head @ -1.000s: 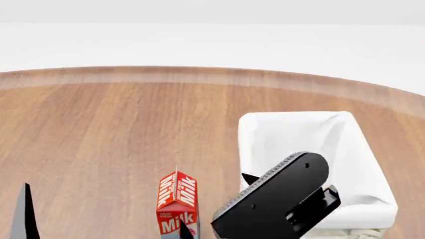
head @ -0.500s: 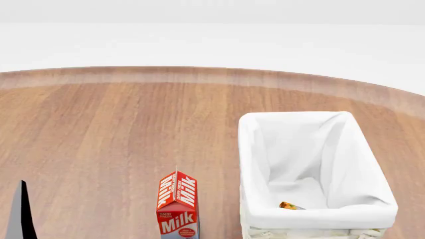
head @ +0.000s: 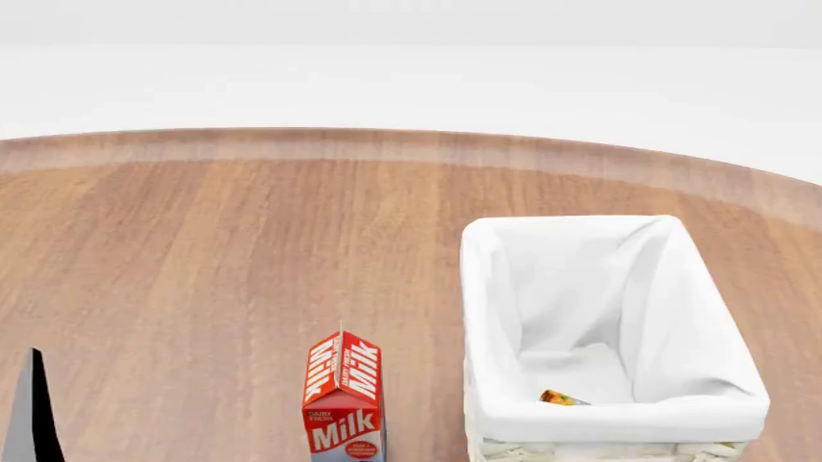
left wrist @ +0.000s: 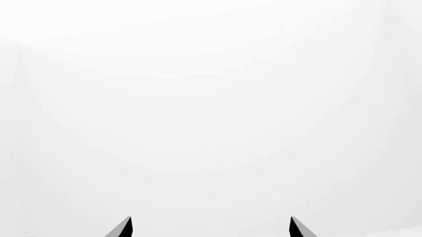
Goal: Pick up the alphabet soup and the tomato sauce, and put them in the basket.
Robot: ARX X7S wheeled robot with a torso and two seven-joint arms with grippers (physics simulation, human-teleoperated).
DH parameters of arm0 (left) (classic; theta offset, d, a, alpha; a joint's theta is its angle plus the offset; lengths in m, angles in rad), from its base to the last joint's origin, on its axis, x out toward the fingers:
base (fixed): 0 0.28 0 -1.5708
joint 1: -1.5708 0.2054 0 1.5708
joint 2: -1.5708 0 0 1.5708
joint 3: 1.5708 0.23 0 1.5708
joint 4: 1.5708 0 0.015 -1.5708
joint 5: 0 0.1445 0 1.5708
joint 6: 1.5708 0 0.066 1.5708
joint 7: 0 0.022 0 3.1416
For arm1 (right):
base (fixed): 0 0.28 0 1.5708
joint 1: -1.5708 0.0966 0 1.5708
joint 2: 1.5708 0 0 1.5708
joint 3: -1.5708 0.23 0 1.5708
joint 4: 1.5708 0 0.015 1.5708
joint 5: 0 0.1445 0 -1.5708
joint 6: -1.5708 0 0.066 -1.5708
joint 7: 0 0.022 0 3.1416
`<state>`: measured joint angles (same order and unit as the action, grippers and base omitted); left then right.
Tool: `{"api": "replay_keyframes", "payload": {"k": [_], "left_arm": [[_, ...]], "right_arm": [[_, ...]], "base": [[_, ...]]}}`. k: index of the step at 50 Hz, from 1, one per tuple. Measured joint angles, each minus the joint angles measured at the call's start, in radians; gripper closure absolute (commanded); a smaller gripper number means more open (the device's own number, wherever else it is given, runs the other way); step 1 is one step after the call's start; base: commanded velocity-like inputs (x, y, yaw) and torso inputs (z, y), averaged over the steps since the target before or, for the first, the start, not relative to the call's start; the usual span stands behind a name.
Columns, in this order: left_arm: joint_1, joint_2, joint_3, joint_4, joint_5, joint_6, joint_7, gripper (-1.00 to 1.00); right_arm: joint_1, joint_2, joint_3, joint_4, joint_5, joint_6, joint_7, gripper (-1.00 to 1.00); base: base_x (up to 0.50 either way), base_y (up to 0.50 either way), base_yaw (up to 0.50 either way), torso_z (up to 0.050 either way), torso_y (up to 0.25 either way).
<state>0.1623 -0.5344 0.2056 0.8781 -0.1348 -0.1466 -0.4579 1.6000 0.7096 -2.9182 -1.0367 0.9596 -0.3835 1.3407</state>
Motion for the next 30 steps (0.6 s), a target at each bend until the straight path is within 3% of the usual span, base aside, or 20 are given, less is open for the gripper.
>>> {"api": "replay_keyframes", "payload": {"k": [15,30], "left_arm": [[0.005,-0.002,0.003,0.000,0.003,0.006,-0.004,-1.00],[0.003,-0.001,0.015,-0.008,0.011,0.011,-0.006,-1.00]], "right_arm": [[-0.140,-0.010,-0.059,0.025,-0.082,0.004,0.113,-1.00],[-0.228,-0.019,-0.018,0.086,-0.095,-0.001,0.110,-1.00]], "base": [[0.00,0.00,0.00,0.000,0.000],[0.00,0.00,0.00,0.000,0.000]]}}
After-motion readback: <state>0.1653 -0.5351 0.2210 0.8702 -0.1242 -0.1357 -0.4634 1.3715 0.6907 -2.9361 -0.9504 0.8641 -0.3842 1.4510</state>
